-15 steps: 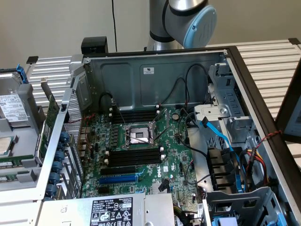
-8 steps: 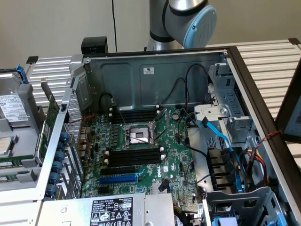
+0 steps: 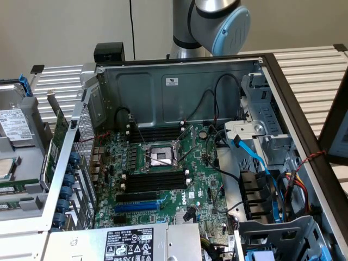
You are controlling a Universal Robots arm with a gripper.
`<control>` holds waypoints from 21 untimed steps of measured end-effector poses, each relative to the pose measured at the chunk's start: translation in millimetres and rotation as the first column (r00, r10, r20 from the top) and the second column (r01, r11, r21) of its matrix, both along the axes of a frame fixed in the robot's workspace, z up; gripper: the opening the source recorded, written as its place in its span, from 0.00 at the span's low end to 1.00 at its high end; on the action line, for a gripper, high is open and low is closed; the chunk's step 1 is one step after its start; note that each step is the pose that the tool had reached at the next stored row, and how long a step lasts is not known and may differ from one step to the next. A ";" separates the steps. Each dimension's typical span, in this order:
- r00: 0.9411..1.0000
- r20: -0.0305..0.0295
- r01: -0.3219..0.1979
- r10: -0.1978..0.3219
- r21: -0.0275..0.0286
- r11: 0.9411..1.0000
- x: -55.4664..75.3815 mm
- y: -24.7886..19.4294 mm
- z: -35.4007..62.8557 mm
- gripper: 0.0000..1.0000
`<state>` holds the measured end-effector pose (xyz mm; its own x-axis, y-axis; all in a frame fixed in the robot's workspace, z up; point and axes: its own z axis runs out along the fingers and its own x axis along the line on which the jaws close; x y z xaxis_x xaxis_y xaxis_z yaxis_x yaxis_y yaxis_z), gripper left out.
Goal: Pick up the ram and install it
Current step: 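Pick up the ram and move it above insertion slot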
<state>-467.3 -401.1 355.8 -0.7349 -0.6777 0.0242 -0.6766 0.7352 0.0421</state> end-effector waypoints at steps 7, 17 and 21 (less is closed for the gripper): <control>0.992 0.005 -0.127 0.127 0.000 0.992 0.0 0.0 -0.3 0.11; 0.947 0.012 -0.321 0.321 -0.002 0.947 0.0 0.0 -1.4 0.11; 0.921 0.012 -0.389 0.389 -0.002 0.921 0.0 0.0 -2.6 0.11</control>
<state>-467.3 -401.1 353.2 -0.4137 -0.9103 0.0167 -0.9097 0.4140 0.0328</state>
